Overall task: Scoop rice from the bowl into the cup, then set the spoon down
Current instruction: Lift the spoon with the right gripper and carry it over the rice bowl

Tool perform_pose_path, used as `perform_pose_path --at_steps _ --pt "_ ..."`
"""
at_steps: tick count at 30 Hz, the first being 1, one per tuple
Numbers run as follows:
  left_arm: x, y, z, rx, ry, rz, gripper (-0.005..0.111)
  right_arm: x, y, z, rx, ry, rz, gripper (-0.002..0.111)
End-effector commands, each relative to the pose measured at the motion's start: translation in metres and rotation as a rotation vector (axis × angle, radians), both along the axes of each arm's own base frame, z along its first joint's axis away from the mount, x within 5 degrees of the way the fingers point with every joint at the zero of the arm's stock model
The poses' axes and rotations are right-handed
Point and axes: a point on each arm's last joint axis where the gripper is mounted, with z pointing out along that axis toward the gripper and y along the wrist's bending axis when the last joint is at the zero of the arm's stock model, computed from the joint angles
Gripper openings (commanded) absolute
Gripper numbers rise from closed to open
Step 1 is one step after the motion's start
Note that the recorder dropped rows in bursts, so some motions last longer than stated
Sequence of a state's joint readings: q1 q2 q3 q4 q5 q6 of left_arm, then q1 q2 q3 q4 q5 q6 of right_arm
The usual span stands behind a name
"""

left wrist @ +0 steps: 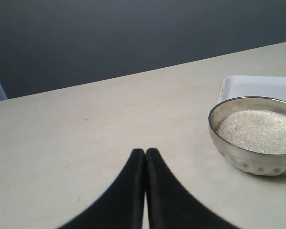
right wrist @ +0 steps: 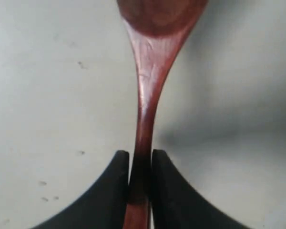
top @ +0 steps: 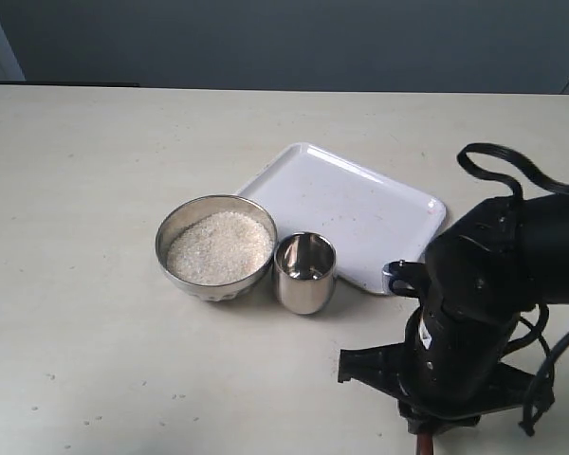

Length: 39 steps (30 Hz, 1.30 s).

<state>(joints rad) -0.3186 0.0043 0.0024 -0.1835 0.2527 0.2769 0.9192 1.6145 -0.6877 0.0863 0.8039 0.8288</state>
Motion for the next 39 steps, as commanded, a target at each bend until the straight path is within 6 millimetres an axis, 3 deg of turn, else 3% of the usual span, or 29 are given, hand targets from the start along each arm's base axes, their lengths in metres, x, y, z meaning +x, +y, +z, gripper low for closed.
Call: perform_pose_path --at_steps 1,7,9,13,22,27,39 --pt "0.000 0.000 0.002 -0.010 -0.016 -0.002 0.001 -0.005 -0.008 0.018 0.010 -0.006 0.128 -0.001" --pt "0.000 0.000 0.002 -0.010 -0.016 -0.002 0.001 -0.009 -0.024 0.041 -0.032 -0.053 0.217 -0.001" --pt "0.000 0.000 0.002 -0.010 -0.016 -0.002 0.001 -0.010 -0.026 0.052 -0.022 -0.072 0.333 -0.001" --pt "0.000 0.000 0.002 -0.010 -0.016 -0.002 0.001 0.000 -0.020 0.077 -0.001 -0.143 0.533 -0.001" --pt "0.000 0.000 0.002 -0.010 -0.016 -0.002 0.001 0.031 -0.001 0.127 -0.059 -0.322 0.777 -0.001" --pt "0.000 0.000 0.002 -0.010 -0.016 -0.002 0.001 0.041 0.010 0.136 -0.107 -0.278 0.898 -0.001" --pt "0.000 0.000 0.002 -0.010 -0.016 -0.002 0.001 0.069 0.063 0.134 -0.088 -0.260 1.194 -0.001"
